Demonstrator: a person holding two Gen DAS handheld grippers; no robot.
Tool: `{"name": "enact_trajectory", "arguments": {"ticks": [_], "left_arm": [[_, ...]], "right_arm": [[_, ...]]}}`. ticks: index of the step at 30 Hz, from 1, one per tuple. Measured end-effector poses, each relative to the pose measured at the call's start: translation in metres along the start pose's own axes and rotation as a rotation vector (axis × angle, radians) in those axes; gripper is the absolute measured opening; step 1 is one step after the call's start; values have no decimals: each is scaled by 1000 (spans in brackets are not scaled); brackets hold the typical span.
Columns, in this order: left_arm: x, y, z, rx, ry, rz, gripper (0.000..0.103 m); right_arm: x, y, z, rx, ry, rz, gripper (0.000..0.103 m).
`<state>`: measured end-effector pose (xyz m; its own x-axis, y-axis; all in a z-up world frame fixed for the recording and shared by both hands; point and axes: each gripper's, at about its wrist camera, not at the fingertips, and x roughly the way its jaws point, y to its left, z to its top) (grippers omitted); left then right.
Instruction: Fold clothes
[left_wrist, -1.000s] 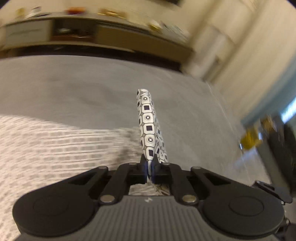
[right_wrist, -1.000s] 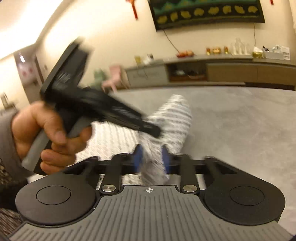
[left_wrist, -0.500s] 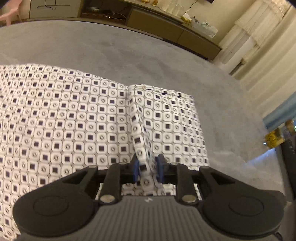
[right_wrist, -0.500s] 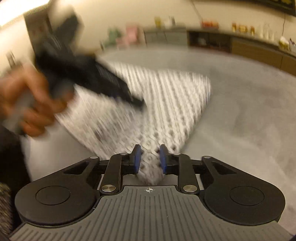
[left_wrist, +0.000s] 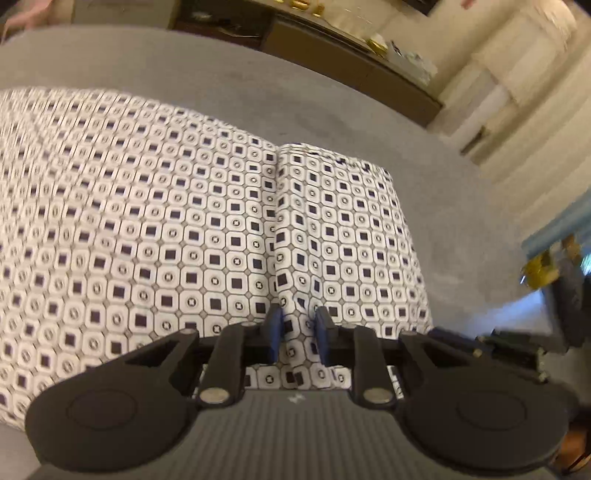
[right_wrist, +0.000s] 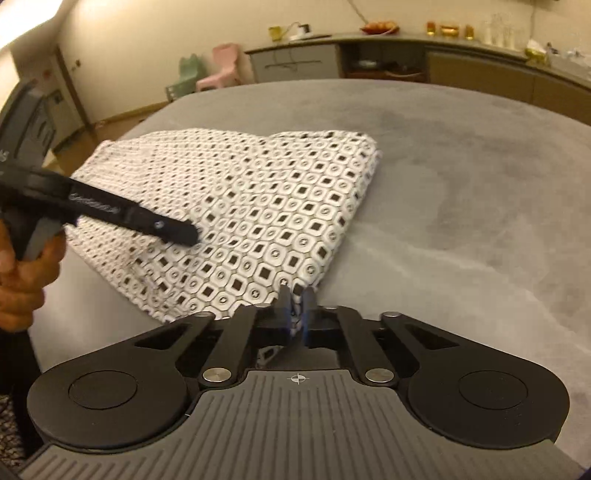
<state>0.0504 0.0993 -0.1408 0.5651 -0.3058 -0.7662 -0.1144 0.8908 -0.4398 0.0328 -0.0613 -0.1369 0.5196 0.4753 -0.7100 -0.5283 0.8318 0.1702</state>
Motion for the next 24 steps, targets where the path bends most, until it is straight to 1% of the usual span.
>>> {"name": "enact_trajectory", "arguments": {"ticks": [1, 3, 5, 6, 8, 9, 10, 11, 12, 13, 14, 15, 16, 17, 18, 19, 20, 21, 22, 23, 24], "left_arm": [[2, 0, 0, -26, -4, -19, 20], [10, -8, -1, -21, -1, -46, 20], [14, -16, -5, 10, -4, -39, 20], [14, -19, -7, 25, -6, -32, 20], [8, -20, -13, 48, -22, -13, 20], [5, -17, -18, 54, -35, -3, 20], [3, -14, -22, 49, -34, 4, 20], [1, -10, -26, 43, -34, 10, 20], [-2, -8, -31, 29, -43, 2, 20], [-5, -7, -34, 29, -46, -3, 20], [-7, -9, -37, 38, -43, 0, 20], [-10, -10, -39, 45, -42, 2, 20], [-17, -6, -39, 30, -56, 0, 20], [-24, -1, -38, 14, -69, -2, 20], [-30, 3, -38, -1, -83, -4, 21], [-38, 7, -37, -19, -98, -6, 22], [-51, 20, -35, -66, -140, -10, 27], [-64, 33, -33, -114, -180, -13, 35], [-76, 49, -32, -183, -214, -11, 37], [-87, 66, -31, -239, -238, -4, 38], [-98, 82, -30, -294, -261, 2, 39]], "right_arm": [[0, -1, 0, -12, 6, -20, 0], [-3, -5, -1, -39, 15, -102, 0], [-7, -15, 0, -47, 20, -191, 0], [-10, -24, 1, -21, 16, -211, 0], [-23, -38, 1, 46, -31, -218, 0], [-31, -43, 2, 72, -62, -214, 0], [-42, -40, 2, 73, -113, -183, 0], [-49, -34, 4, 71, -148, -136, 0], [-50, -27, 6, 66, -163, -86, 0], [-47, -18, 9, 51, -158, -49, 0], [-38, -9, 11, 26, -125, -31, 0], [-25, -2, 13, 3, -73, -36, 1], [-13, 5, 14, -16, -27, -44, 3], [-4, 8, 13, -27, 2, -59, 7], [1, 11, 13, -36, 24, -73, 11], [-3, 13, 16, -40, 31, -88, 11], [-8, 15, 18, -43, 24, -102, 11], [-17, 19, 21, -45, -21, -114, 14], [-19, 22, 22, -59, -43, -122, 15], [-14, 25, 23, -78, -16, -137, 18], [-8, 28, 23, -94, 14, -150, 25]]}}
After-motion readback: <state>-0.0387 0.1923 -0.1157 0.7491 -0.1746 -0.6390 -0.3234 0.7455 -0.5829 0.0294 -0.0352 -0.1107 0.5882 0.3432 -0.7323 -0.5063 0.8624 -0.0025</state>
